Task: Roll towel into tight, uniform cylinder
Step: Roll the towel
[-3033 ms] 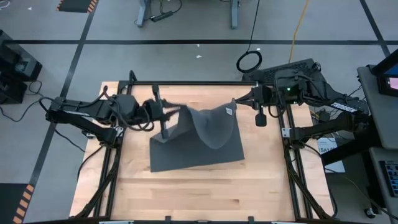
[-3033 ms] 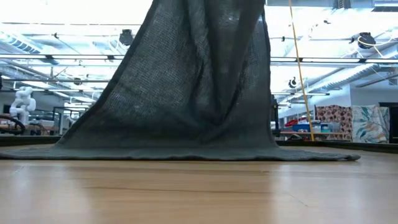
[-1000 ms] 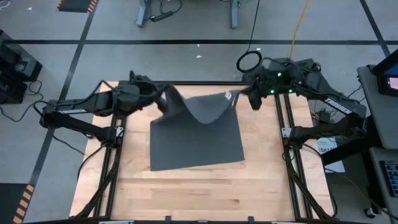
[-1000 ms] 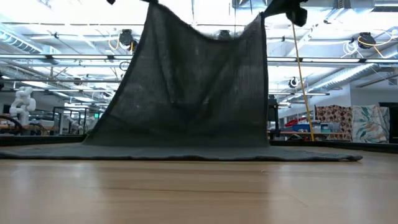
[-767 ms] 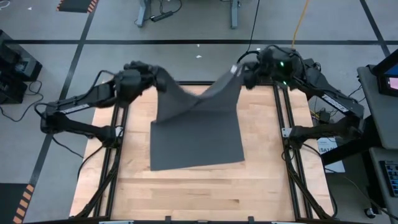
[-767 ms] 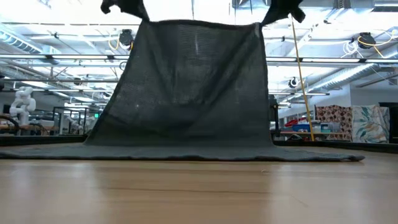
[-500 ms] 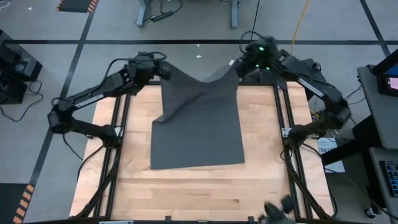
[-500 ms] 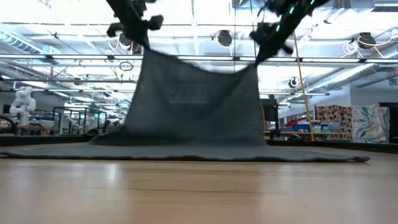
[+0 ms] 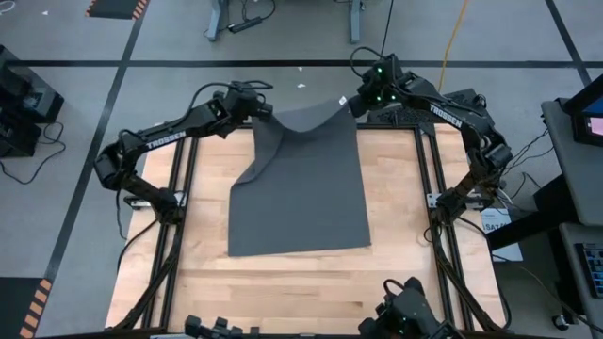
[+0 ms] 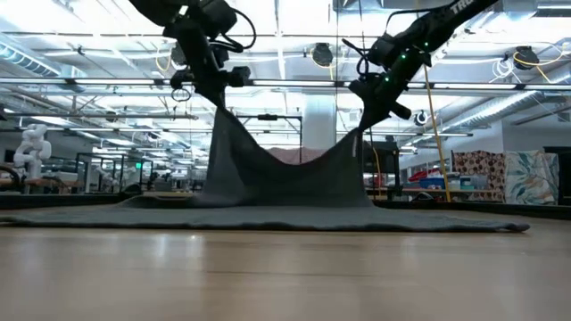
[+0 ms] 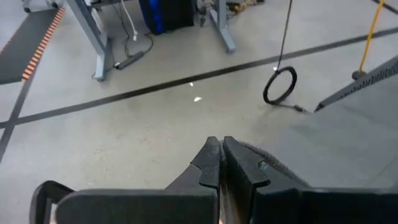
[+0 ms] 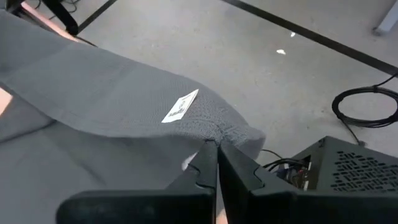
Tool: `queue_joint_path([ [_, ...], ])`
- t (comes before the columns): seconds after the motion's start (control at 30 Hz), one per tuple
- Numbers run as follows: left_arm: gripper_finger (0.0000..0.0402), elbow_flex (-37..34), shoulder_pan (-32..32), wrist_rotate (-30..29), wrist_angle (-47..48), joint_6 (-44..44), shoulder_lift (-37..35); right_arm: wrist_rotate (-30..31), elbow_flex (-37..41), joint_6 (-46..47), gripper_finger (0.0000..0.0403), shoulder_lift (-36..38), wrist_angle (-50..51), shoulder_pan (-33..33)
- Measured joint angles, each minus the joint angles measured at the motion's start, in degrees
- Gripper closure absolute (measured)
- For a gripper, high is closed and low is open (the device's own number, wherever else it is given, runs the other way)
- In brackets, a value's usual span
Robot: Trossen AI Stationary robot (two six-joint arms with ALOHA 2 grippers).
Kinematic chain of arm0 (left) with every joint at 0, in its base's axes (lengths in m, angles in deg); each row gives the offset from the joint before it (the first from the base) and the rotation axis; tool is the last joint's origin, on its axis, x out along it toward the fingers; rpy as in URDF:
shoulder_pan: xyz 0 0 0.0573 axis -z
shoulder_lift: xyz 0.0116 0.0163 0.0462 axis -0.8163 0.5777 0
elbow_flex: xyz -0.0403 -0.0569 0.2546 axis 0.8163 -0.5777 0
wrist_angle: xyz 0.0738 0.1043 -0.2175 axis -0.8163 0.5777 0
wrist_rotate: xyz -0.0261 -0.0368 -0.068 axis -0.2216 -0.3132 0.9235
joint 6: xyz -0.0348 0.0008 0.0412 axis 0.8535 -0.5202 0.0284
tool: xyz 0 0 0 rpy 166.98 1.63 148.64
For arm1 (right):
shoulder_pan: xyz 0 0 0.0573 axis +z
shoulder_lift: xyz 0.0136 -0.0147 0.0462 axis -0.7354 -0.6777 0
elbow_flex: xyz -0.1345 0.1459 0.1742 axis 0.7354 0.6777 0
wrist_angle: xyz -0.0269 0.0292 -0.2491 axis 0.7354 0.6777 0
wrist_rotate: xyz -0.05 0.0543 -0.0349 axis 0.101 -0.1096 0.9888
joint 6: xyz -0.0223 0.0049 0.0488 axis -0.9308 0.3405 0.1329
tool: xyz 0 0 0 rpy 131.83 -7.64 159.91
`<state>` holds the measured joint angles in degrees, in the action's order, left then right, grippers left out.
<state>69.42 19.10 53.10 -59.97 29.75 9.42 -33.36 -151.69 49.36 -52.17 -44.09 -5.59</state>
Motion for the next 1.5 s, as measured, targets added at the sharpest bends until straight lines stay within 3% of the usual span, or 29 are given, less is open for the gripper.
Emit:
queue_joint_path([
  [0.1,0.0391,0.0,0.0,0.47,1.52,0.42,0.03,-0.73,0.0,-1.51,0.0403,0.02,1.71,0.13],
  [0.27,0.0391,0.0,-0.39,-4.25,5.82,1.79,0.03,-1.05,0.0,-4.11,0.0403,0.02,3.49,0.13],
  [0.53,0.0391,0.0,-0.72,-3.18,5.84,1.81,0.03,-1.18,0.0,0.54,0.0396,0.03,3.73,0.17],
  [0.87,0.0391,0.0,-1.0,-4.06,3.82,1.38,0.03,3.65,0.01,6.26,0.029,4.23,14.32,0.15],
  [1.0,0.0391,0.0,-1.99,-4.21,0.61,1.03,0.03,0.31,0.01,7.88,0.0251,8.31,16.93,0.51],
  [1.1,0.0391,0.0,-2.75,-4.25,-1.85,-1.64,0.01,-2.98,0.0,8.75,0.0236,10.4,20.1,2.66],
  [1.3,0.0391,0.0,-4.71,-4.11,-4.04,-5.54,0.01,-2.51,0.4,8.82,0.0233,11.34,29.74,11.03],
  [1.5,0.0377,0.0,-5.58,0.61,-3.95,-6.06,0.01,-4.54,8.5,19.11,0.0247,11.3,30.34,20.75],
])
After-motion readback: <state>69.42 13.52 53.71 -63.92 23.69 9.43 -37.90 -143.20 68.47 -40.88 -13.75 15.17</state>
